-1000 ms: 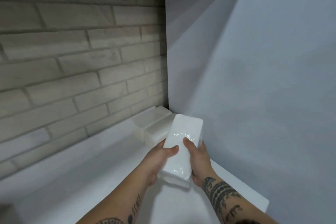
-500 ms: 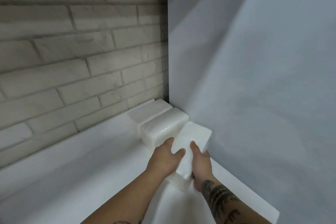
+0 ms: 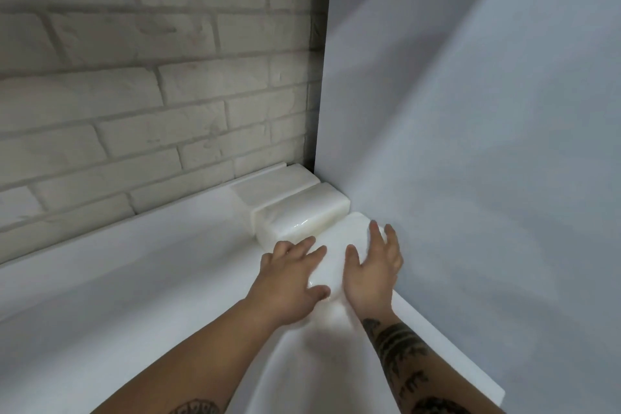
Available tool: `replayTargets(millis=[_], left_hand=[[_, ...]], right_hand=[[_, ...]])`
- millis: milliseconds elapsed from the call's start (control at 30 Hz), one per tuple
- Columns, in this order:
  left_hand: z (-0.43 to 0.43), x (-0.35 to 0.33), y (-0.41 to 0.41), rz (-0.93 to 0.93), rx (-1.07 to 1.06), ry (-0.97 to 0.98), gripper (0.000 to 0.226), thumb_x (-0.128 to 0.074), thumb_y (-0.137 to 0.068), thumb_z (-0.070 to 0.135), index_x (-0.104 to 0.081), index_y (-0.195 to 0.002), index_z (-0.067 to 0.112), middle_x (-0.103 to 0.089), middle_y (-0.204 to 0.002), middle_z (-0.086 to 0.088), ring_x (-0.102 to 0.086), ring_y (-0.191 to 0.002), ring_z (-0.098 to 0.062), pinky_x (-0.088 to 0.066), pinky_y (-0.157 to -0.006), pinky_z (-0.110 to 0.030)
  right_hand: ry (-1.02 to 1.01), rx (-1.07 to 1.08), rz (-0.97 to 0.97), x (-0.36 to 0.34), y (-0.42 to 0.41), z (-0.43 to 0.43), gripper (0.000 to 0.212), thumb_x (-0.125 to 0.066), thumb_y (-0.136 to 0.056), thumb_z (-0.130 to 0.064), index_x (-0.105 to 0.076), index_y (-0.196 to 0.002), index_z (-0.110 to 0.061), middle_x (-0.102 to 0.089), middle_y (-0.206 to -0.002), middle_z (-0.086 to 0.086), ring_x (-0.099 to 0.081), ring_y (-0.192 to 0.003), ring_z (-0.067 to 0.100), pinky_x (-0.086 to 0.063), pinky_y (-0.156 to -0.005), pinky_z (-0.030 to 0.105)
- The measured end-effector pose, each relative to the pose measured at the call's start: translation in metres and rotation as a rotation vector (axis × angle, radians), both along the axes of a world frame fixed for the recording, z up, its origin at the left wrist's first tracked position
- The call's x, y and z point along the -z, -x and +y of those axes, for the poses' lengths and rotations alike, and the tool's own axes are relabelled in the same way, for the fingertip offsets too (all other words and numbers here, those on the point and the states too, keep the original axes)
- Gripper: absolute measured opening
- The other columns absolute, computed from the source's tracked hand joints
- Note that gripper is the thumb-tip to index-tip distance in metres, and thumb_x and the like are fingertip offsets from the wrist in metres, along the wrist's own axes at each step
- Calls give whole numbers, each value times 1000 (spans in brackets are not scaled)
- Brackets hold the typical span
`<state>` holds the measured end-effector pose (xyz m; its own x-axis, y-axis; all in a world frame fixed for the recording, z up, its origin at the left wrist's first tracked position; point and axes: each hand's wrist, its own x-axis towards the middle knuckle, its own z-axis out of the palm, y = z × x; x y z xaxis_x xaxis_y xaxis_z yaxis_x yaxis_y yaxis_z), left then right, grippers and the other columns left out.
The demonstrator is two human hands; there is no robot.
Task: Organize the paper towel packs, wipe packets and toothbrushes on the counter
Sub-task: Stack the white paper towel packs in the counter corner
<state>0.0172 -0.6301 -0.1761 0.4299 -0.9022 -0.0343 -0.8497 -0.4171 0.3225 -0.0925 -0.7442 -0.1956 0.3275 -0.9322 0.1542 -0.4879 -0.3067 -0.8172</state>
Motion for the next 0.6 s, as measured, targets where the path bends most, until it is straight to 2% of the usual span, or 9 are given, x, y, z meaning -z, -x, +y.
replayTargets(millis=[67,133,233,267,333,433,600], left_hand=[[-3,-1,-2,-58,-4,-13,72,-52,-94,61,-23,-158,41,-9,-171,12,-13,-150,-19,-13,-119,-43],[-5,1,-4,-104,-31,-21,69,-50,-95,63,-25,-156,44,-7,-171,10,-9,-153,-21,-3,-122,-51],[-9,8,-5,-81,-117,-46,69,-46,-97,64,-18,-157,48,19,-170,0,19,-155,-34,10,-121,-61],[-11,10,-6,-33,-140,-61,71,-44,-98,63,-12,-159,47,27,-167,-2,25,-153,-37,10,-122,-61],[-14,14,-9,88,-172,-77,77,-42,-101,60,1,-162,40,36,-164,-4,27,-152,-39,6,-124,-59],[-15,19,-16,152,-179,-53,81,-40,-102,59,9,-162,33,38,-163,-3,23,-154,-36,2,-126,-54],[-12,22,-21,157,-182,-24,77,-34,-102,63,6,-162,35,32,-166,4,22,-155,-31,-3,-128,-47]], right_hand=[[95,-142,206,6,2,-11,51,-46,-106,-37,-37,-156,-32,-9,-171,-6,1,-157,23,-19,-123,52],[104,-258,351,12,4,-23,51,-36,-107,-47,-34,-157,-37,-7,-172,-7,8,-158,24,-17,-124,51],[97,-324,362,15,2,-33,56,-31,-107,-51,-26,-160,-36,-3,-172,-5,14,-157,26,-8,-126,45],[86,-332,361,15,0,-35,57,-32,-107,-51,-25,-161,-35,-1,-172,-4,16,-157,27,-5,-126,44],[66,-348,372,13,-6,-38,58,-33,-107,-50,-23,-161,-32,1,-172,-2,18,-156,29,-1,-127,43],[55,-375,390,12,-14,-41,59,-32,-107,-51,-21,-162,-32,4,-172,-1,22,-155,29,1,-128,46],[-14,-380,383,9,-21,-40,59,-32,-107,-51,-18,-162,-35,9,-172,-7,26,-154,25,-3,-127,45]])
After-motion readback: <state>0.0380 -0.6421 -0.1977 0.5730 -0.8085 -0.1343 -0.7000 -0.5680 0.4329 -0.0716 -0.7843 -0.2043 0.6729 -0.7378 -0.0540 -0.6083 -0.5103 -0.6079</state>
